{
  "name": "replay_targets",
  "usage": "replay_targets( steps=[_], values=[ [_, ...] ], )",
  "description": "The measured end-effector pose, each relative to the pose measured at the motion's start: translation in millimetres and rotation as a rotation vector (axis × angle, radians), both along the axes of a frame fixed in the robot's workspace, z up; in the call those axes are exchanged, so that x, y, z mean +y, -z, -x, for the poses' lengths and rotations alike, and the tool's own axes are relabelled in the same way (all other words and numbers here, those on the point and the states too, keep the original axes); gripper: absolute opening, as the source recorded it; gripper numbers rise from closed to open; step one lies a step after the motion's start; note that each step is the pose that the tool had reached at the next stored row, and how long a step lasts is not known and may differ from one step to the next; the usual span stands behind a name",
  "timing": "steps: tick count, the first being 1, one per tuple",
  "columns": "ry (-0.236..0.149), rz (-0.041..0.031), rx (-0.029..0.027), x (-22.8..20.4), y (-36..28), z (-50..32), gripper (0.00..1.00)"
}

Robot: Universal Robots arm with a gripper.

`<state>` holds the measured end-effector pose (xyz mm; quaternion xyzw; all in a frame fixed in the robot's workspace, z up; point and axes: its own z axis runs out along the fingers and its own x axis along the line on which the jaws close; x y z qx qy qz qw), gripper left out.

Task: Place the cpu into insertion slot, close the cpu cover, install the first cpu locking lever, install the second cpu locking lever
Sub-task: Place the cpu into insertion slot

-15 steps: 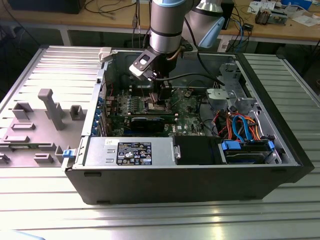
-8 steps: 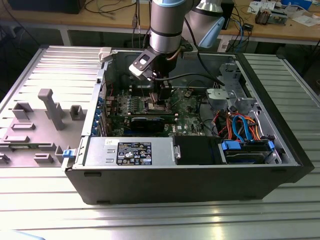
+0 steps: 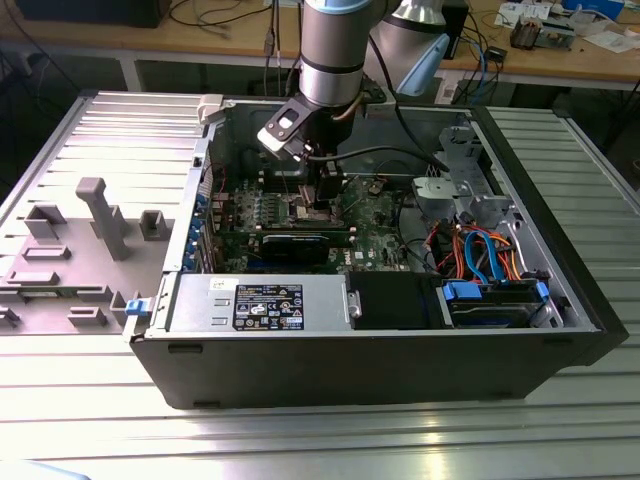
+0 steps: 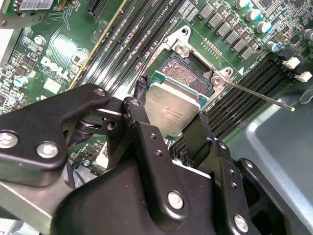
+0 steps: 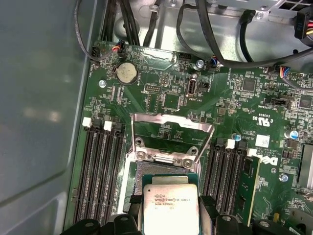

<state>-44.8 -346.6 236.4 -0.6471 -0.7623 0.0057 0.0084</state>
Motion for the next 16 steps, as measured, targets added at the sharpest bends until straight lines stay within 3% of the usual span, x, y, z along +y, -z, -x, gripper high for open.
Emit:
replay_targets(
  steps=[6, 13, 16],
  values=[
    [0.024, 0.0, 0.0, 0.0, 0.1, 0.0, 0.55],
    [0.113, 0.0001, 0.0001, 0.1, 3.3, 0.1, 0.55],
    [0.144, 0.0, 0.0008, 0.4, 8.6, 0.0, 0.55]
  ],
)
